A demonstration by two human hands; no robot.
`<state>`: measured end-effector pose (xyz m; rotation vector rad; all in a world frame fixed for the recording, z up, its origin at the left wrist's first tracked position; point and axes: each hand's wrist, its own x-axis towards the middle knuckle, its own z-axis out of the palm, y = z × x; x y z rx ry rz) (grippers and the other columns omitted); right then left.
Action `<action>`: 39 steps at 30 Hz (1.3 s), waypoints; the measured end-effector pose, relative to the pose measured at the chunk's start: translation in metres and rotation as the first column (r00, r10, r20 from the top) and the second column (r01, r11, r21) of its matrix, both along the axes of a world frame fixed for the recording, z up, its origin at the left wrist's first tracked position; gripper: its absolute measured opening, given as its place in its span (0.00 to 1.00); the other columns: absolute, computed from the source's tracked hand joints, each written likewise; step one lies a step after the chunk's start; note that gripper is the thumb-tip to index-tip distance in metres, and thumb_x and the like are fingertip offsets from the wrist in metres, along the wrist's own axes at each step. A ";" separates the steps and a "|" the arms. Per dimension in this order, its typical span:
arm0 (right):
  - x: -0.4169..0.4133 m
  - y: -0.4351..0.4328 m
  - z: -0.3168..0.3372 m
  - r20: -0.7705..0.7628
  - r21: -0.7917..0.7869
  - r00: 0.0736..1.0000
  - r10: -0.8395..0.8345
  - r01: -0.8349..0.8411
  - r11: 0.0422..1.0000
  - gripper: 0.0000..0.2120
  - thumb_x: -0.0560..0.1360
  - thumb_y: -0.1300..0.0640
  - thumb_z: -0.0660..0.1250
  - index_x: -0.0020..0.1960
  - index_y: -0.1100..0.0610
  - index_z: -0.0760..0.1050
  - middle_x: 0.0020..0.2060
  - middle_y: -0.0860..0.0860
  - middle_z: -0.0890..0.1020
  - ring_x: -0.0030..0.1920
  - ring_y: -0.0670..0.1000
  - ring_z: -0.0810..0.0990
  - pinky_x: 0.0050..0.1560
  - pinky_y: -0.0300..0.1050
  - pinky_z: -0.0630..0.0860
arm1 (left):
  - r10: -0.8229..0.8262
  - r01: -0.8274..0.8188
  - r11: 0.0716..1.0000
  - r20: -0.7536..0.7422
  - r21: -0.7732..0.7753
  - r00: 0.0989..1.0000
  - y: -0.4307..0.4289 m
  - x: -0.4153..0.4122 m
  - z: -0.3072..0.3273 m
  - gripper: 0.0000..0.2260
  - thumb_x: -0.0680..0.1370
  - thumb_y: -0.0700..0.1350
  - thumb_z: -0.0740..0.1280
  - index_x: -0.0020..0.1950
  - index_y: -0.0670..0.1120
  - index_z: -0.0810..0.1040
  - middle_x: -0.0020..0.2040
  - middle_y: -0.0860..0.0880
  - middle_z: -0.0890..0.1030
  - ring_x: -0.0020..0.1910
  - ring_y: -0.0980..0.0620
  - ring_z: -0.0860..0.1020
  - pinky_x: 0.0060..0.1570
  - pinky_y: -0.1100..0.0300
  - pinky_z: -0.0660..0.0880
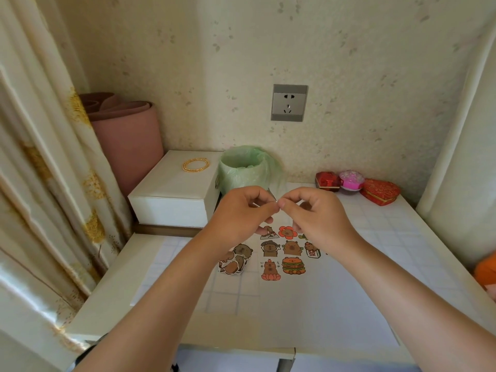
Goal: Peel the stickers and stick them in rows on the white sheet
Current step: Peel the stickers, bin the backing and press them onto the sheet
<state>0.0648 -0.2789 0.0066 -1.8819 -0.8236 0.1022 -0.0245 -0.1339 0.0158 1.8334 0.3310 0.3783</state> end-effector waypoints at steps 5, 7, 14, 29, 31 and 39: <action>-0.001 0.005 0.000 -0.133 0.036 0.991 0.024 -0.019 0.999 0.08 0.80 0.55 0.65 0.45 0.52 0.81 0.26 0.55 0.80 0.28 0.50 0.79 0.36 0.48 0.79 | -0.036 0.036 0.998 -0.008 -0.050 0.999 0.002 -0.002 0.004 0.02 0.77 0.40 0.71 0.45 0.42 0.82 0.48 0.40 0.83 0.40 0.54 0.82 0.35 0.61 0.80; -0.001 0.007 0.000 -0.179 0.052 0.984 0.024 -0.015 0.999 0.08 0.80 0.55 0.65 0.45 0.53 0.81 0.27 0.56 0.80 0.28 0.52 0.78 0.37 0.51 0.81 | -0.053 0.051 0.996 -0.024 -0.079 0.998 0.004 -0.002 0.005 0.02 0.78 0.39 0.70 0.45 0.43 0.81 0.48 0.41 0.85 0.42 0.53 0.82 0.37 0.59 0.82; 0.000 0.015 -0.006 0.086 -0.009 0.995 -0.041 0.042 0.999 0.06 0.79 0.54 0.67 0.44 0.50 0.80 0.29 0.38 0.80 0.25 0.45 0.76 0.31 0.39 0.73 | -0.063 0.051 0.986 -0.069 -0.160 0.996 0.007 -0.002 0.003 0.06 0.80 0.42 0.66 0.50 0.42 0.82 0.48 0.46 0.86 0.47 0.51 0.84 0.40 0.56 0.82; -0.013 0.048 -0.017 0.257 -0.015 0.963 -0.085 0.092 0.996 0.06 0.77 0.51 0.68 0.41 0.47 0.77 0.31 0.36 0.78 0.26 0.47 0.76 0.34 0.45 0.76 | 0.169 -0.159 0.984 -0.144 0.074 0.975 0.045 -0.015 -0.008 0.05 0.76 0.42 0.66 0.44 0.43 0.81 0.41 0.49 0.85 0.38 0.51 0.83 0.38 0.55 0.83; -0.013 0.053 -0.020 0.241 -0.028 0.967 -0.082 0.091 0.995 0.06 0.77 0.52 0.68 0.41 0.47 0.77 0.32 0.34 0.78 0.26 0.46 0.75 0.34 0.45 0.75 | 0.168 -0.130 0.972 -0.193 0.198 0.967 0.053 -0.017 -0.010 0.06 0.76 0.43 0.64 0.44 0.43 0.80 0.41 0.48 0.85 0.40 0.47 0.84 0.41 0.50 0.84; 0.002 0.086 -0.019 0.140 0.040 0.981 -0.131 0.127 0.991 0.08 0.78 0.54 0.66 0.41 0.46 0.76 0.38 0.43 0.80 0.34 0.52 0.80 0.39 0.42 0.72 | 0.229 -0.110 0.911 -0.267 0.397 0.936 0.095 -0.033 -0.007 0.10 0.77 0.44 0.61 0.47 0.39 0.79 0.44 0.42 0.84 0.44 0.40 0.83 0.44 0.42 0.82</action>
